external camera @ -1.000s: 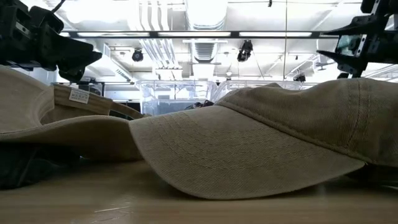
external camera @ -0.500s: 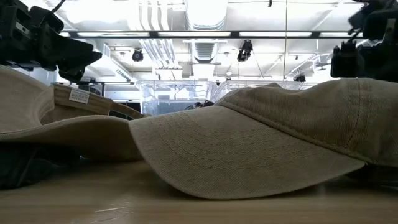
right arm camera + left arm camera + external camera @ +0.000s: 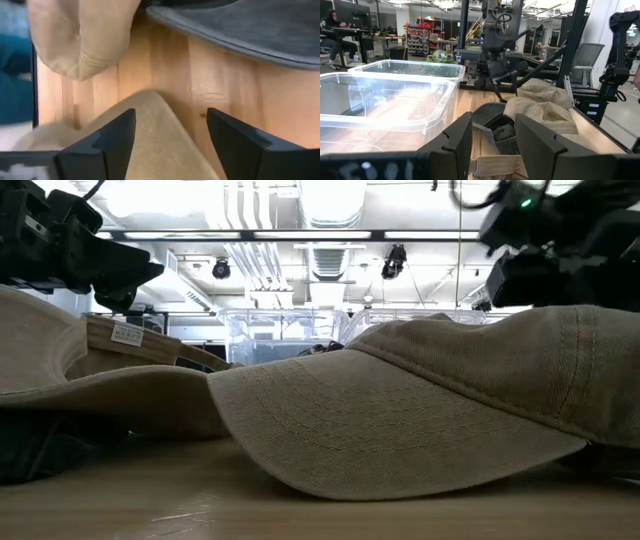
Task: Pick & Place hat
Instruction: Put the right brown cap into the right transparent bin
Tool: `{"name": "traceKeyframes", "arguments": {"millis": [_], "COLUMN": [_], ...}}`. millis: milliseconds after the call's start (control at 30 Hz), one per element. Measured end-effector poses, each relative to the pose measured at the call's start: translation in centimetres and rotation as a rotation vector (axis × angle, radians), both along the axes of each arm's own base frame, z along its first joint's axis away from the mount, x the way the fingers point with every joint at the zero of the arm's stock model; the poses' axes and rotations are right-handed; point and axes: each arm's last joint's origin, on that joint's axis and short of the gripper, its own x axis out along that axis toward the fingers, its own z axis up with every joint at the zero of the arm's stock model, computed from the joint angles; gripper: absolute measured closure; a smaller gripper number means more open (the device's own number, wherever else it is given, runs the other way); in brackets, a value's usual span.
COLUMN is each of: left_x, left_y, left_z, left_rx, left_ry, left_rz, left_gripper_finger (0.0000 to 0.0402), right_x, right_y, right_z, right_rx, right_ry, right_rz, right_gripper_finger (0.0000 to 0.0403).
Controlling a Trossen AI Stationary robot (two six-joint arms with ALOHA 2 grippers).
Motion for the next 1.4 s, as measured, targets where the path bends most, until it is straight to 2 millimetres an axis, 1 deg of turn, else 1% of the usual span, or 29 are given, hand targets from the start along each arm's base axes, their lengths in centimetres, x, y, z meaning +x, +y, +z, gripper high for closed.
{"name": "traceKeyframes", "arguments": {"millis": [100, 233, 433, 600, 700, 800, 933, 1100, 1167, 1300, 1400], "left_x": [0.0, 0.0, 0.0, 0.0, 0.0, 0.0, 0.0, 0.0, 0.0, 0.0, 0.0], "left_y": [0.0, 0.0, 0.0, 0.0, 0.0, 0.0, 0.0, 0.0, 0.0, 0.0, 0.0], "left_z": [0.0, 0.0, 0.0, 0.0, 0.0, 0.0, 0.0, 0.0, 0.0, 0.0, 0.0], "left_rx": [0.0, 0.0, 0.0, 0.0, 0.0, 0.0, 0.0, 0.0, 0.0, 0.0, 0.0], "left_ry": [0.0, 0.0, 0.0, 0.0, 0.0, 0.0, 0.0, 0.0, 0.0, 0.0, 0.0], "left_rz": [0.0, 0.0, 0.0, 0.0, 0.0, 0.0, 0.0, 0.0, 0.0, 0.0, 0.0], "left_gripper_finger": [0.0259, 0.0259, 0.0259, 0.0259, 0.0259, 0.0259, 0.0259, 0.0259, 0.0259, 0.0259, 0.0259], "right_x": [1.0, 1.6, 2.6, 2.8, 3.0, 3.0, 2.6, 2.6, 2.5, 2.4, 2.4], "right_y": [0.2, 0.3, 0.7, 0.7, 0.7, 0.7, 0.8, 0.9, 0.9, 0.8, 0.4], "right_z": [-0.7, -1.7, -2.8, -2.9, -2.8, -2.5, -1.7, -0.6, -0.1, 1.6, 3.9], "right_rx": [0.032, 0.027, 0.157, 0.17, 0.172, 0.181, 0.209, 0.268, 0.276, 0.247, 0.208], "right_ry": [0.087, 0.195, 0.252, 0.295, 0.292, 0.29, 0.306, 0.278, 0.275, 0.245, 0.181], "right_rz": [0.097, 0.239, 0.295, 0.343, 0.364, 0.376, 0.398, 0.413, 0.414, 0.407, 0.369], "right_gripper_finger": [0.015, 0.0147, 0.0147, 0.016, 0.018, 0.021, 0.0271, 0.0358, 0.0381, 0.0387, 0.0388]}}
